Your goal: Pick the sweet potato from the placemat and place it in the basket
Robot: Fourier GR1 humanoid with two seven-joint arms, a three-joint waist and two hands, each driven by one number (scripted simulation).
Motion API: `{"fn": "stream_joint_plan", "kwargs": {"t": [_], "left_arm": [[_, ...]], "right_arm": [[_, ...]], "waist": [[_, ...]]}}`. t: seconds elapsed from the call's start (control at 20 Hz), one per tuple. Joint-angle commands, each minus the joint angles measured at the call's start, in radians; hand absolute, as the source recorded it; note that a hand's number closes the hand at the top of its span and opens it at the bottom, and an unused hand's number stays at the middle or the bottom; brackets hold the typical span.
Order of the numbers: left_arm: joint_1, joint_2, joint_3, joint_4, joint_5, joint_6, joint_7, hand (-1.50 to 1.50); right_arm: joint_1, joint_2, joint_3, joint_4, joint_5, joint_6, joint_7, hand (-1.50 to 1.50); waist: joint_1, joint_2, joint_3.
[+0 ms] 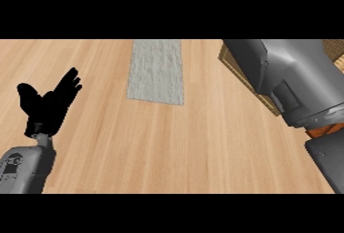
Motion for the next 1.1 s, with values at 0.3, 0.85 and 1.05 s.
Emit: {"fn": "stream_joint_plan", "kwargs": {"t": [0.3, 0.85, 1.05], "left_arm": [[-0.033, 0.016, 0.019, 0.008, -0.002, 0.005, 0.032, 0.0], [0.037, 0.006, 0.026, -0.03, 0.007, -0.007, 0.012, 0.0], [0.035, 0.005, 0.024, -0.026, 0.005, -0.013, 0.011, 0.0]], "right_arm": [[0.091, -0.077, -0.031, 0.041, -0.007, -0.069, 0.028, 1.5], [0.222, -0.144, -0.015, 0.042, 0.05, -0.295, 0.124, 1.5], [0.258, -0.139, -0.077, 0.024, -0.009, -0.283, 0.071, -1.5]], "waist": [[-0.021, -0.001, 0.002], [-0.034, -0.01, 0.002], [-0.03, -0.009, 0.003]]}}
